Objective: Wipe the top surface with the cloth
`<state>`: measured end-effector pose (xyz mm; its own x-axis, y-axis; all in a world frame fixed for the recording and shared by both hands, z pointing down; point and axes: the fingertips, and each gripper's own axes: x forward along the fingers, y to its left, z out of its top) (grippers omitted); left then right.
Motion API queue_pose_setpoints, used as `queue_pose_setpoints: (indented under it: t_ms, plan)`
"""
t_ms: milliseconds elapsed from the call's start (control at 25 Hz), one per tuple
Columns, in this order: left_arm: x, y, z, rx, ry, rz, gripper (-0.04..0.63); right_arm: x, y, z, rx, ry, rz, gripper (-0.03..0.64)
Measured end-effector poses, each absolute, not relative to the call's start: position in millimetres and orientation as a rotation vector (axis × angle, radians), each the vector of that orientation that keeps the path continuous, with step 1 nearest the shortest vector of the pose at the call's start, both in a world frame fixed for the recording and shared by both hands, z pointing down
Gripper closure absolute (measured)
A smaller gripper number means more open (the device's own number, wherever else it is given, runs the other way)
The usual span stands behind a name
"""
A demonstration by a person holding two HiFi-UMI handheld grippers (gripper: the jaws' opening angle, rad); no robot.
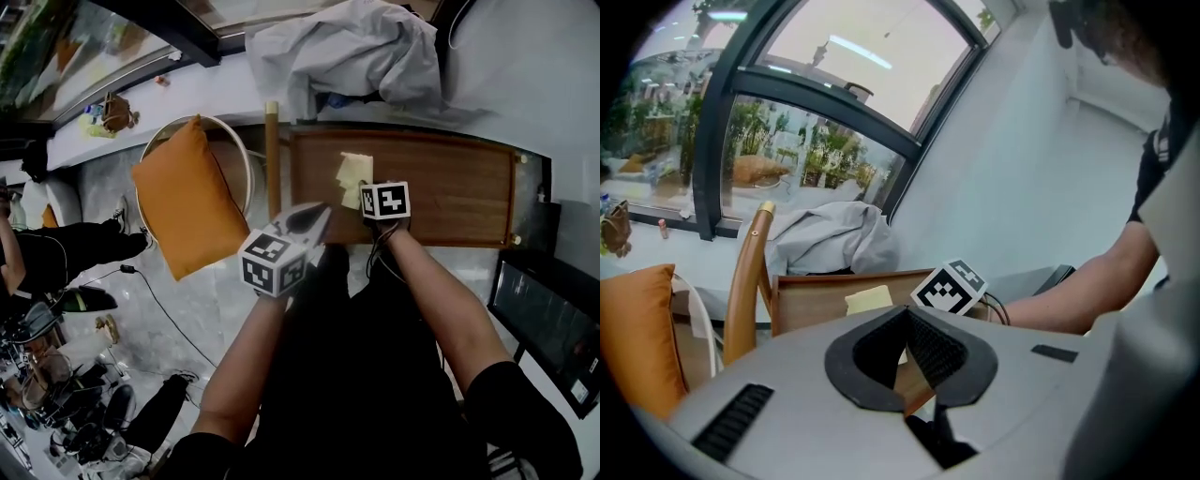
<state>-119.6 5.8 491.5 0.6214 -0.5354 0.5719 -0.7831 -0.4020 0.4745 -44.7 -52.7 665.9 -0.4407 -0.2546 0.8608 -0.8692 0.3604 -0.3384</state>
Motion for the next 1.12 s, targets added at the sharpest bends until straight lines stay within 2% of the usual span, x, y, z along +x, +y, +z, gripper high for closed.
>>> queue_pose_setpoints:
  t_ms: [1120]
  plan:
    - [76,-13,501,2.211,-0.820,0.505,0.583,257,-83,664,1.313,-1.720,1.093,0.584]
